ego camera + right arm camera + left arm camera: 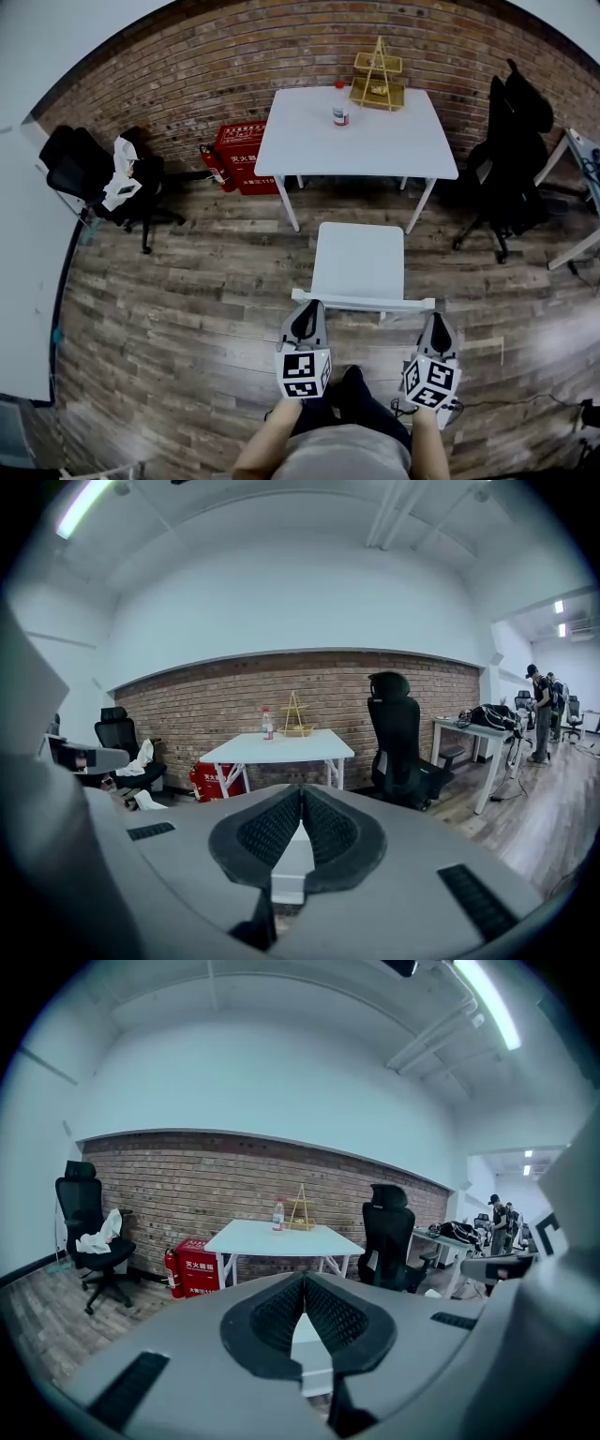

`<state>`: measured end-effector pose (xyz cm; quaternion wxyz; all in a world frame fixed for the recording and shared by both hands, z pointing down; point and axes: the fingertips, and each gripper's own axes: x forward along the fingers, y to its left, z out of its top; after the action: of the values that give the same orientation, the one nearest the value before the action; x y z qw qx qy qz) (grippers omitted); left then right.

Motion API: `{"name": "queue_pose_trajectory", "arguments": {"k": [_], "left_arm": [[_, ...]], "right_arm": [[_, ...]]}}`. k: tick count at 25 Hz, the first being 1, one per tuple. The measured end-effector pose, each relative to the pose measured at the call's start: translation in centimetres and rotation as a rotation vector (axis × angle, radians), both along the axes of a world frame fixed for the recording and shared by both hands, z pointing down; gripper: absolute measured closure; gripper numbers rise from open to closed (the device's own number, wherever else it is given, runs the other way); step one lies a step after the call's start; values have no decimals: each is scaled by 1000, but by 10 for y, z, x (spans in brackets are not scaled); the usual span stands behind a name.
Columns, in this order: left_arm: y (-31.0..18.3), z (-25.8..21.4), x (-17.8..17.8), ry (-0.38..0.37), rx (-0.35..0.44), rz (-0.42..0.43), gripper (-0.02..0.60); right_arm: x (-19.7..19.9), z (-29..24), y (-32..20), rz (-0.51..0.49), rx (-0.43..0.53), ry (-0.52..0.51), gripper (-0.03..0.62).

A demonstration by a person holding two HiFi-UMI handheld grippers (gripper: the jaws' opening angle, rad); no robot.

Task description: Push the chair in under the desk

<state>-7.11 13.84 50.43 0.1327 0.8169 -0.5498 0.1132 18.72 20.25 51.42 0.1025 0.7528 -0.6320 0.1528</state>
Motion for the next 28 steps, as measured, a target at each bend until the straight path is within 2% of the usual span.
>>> {"name": "queue_pose_trajectory", "arguments": {"k": [8,16,22,28], "left_arm": [[3,7,22,-26,-10,-19,563],[1,20,8,-63,-46,-32,563],[-4,32,-5,-89,-55,-3,563],[-22,32,-3,-92,-55,77,561]], "right_arm": [[21,16,-5,-34,-20,-29,576],[27,30,-11,-61,-52,-37,576],[23,38,-18,-74,-55,-25,576],[27,48,-22,-80,-85,-4,576]]}}
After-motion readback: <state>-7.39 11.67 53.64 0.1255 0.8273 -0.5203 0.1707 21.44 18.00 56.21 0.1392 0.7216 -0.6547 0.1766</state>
